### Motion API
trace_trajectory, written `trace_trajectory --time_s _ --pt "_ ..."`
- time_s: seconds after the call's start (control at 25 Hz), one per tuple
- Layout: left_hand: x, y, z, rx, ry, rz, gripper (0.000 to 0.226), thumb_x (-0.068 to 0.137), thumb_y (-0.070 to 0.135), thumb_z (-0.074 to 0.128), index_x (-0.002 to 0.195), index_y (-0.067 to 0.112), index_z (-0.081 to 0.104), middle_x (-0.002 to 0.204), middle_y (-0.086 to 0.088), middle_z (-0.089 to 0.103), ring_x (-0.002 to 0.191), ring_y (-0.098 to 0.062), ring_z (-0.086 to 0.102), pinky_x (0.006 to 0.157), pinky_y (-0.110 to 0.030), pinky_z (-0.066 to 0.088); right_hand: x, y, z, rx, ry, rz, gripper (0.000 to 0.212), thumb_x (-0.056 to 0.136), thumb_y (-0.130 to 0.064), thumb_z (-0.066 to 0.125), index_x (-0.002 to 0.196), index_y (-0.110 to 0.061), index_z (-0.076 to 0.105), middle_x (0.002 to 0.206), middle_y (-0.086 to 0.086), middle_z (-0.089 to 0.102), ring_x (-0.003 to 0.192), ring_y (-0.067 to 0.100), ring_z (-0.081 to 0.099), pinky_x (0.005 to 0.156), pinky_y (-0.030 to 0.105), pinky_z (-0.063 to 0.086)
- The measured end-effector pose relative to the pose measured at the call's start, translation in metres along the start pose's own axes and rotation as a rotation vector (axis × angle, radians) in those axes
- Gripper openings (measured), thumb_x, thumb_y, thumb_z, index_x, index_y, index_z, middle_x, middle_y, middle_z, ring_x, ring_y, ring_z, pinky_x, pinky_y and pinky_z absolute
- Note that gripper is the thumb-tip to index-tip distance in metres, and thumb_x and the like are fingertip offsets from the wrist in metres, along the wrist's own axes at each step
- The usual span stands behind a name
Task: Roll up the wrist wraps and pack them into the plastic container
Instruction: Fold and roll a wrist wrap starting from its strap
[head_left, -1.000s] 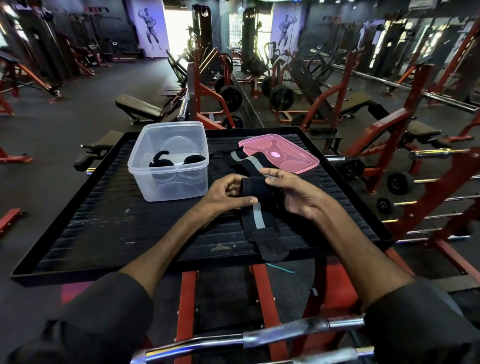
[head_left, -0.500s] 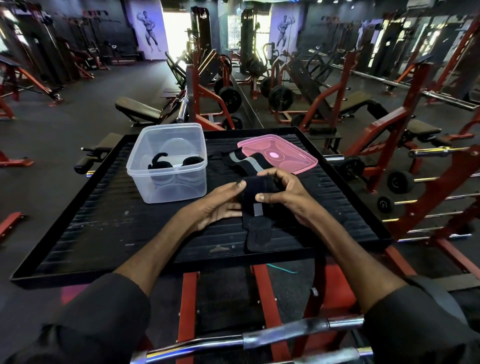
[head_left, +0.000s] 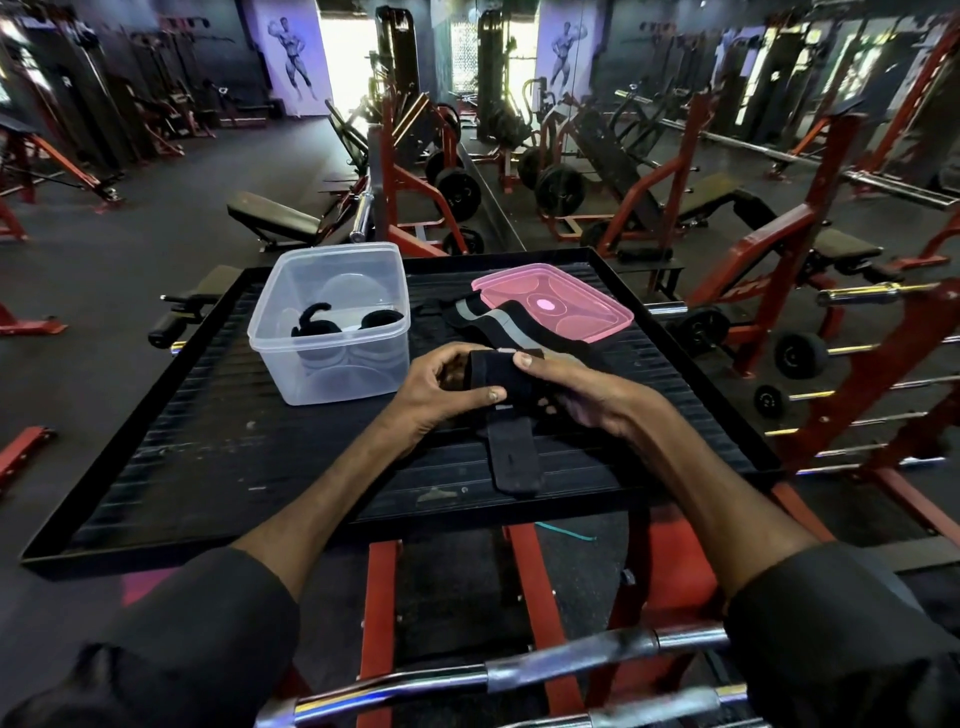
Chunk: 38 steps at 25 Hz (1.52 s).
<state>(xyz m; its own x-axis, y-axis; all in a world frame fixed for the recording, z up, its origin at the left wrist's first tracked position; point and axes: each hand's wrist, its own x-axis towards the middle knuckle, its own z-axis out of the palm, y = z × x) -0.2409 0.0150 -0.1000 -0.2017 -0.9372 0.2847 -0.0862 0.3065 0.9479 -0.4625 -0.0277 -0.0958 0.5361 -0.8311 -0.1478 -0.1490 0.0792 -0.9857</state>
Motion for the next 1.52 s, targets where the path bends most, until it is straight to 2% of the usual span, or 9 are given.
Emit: trace_trajectory --time_s 0.16,0.36,0.6,0.72,0.88,1.12,1.28,1.4,1.52 --pt "0.002 -0.003 -0.001 -0.088 -0.026 -0.128 0.049 0.084 0.005 0.079 0.128 0.018 0.061 0.120 0.000 0.072 0.115 -0.015 0.068 0.088 -0.033 0.059 0.002 0.004 -0.001 0.020 0.099 -0.069 0.055 0.082 -0.051 0.077 0.128 -0.023 0.066 0.121 0.007 0.073 0.106 0.022 0.066 0.083 0.039 0.047" --pt "0.015 -0.007 -0.009 -0.325 -0.218 -0.444 0.051 0.096 0.038 0.062 0.143 0.021 0.050 0.137 -0.006 0.065 0.121 -0.029 0.066 0.102 -0.052 0.052 0.011 0.003 0.001 0.002 0.167 -0.262 0.048 0.077 -0.010 0.087 0.119 -0.011 0.064 0.114 0.011 0.070 0.104 0.017 0.066 0.091 0.039 0.055" --pt "0.014 -0.013 0.007 -0.139 0.080 -0.291 0.046 0.087 0.023 0.078 0.129 0.022 0.060 0.116 0.001 0.072 0.112 -0.019 0.068 0.086 -0.039 0.059 0.015 -0.010 -0.007 -0.024 0.051 -0.187 0.056 0.074 0.014 0.076 0.119 -0.016 0.061 0.115 0.001 0.063 0.104 0.014 0.061 0.084 0.030 0.056" --pt "0.012 -0.011 0.007 -0.164 0.145 -0.232 0.046 0.084 0.014 0.081 0.125 0.022 0.061 0.112 0.004 0.073 0.106 -0.015 0.069 0.081 -0.035 0.059 0.019 -0.016 -0.012 0.248 -0.078 -0.027 0.041 0.087 -0.007 0.071 0.121 -0.027 0.061 0.114 -0.005 0.070 0.105 0.014 0.065 0.091 0.039 0.046" --pt "0.009 -0.003 0.013 -0.019 0.214 -0.094 0.052 0.078 -0.004 0.081 0.119 0.021 0.060 0.110 0.004 0.069 0.102 -0.006 0.066 0.085 -0.024 0.057 0.024 -0.014 -0.004 0.121 -0.151 0.036 0.018 0.091 -0.023 0.070 0.108 -0.027 0.067 0.094 -0.009 0.077 0.082 0.005 0.071 0.088 0.032 0.044" --pt "0.013 -0.007 0.007 -0.306 -0.010 -0.371 0.043 0.099 0.013 0.061 0.141 0.013 0.051 0.142 -0.011 0.059 0.128 -0.026 0.060 0.102 -0.045 0.053 0.032 -0.004 -0.005 0.176 0.036 -0.055 0.069 0.060 0.019 0.073 0.109 -0.030 0.069 0.100 -0.003 0.075 0.106 0.023 0.067 0.090 0.041 0.051" --pt "0.014 -0.006 0.009 -0.269 0.012 -0.333 0.028 0.095 0.016 0.066 0.124 0.015 0.063 0.119 -0.007 0.073 0.114 -0.023 0.068 0.098 -0.045 0.057 0.030 -0.011 0.002 0.195 0.021 -0.127 0.078 0.061 0.031 0.065 0.116 -0.025 0.067 0.130 0.008 0.061 0.113 0.025 0.065 0.086 0.038 0.061" --pt "0.016 -0.011 0.011 -0.233 0.178 -0.257 0.031 0.088 0.010 0.075 0.117 0.016 0.067 0.109 -0.004 0.076 0.107 -0.024 0.070 0.095 -0.048 0.057 0.025 -0.017 -0.003 0.331 -0.104 -0.083 0.068 0.076 0.020 0.063 0.125 -0.027 0.060 0.122 0.003 0.064 0.101 0.018 0.068 0.071 0.030 0.058" --pt "0.016 -0.010 0.012 -0.077 0.244 -0.152 0.038 0.082 0.000 0.079 0.115 0.012 0.065 0.100 0.003 0.074 0.096 -0.007 0.070 0.085 -0.029 0.060 0.022 -0.016 -0.007 0.334 -0.181 0.008 0.063 0.075 -0.002 0.071 0.133 -0.023 0.057 0.102 0.001 0.072 0.091 0.018 0.071 0.077 0.033 0.055"
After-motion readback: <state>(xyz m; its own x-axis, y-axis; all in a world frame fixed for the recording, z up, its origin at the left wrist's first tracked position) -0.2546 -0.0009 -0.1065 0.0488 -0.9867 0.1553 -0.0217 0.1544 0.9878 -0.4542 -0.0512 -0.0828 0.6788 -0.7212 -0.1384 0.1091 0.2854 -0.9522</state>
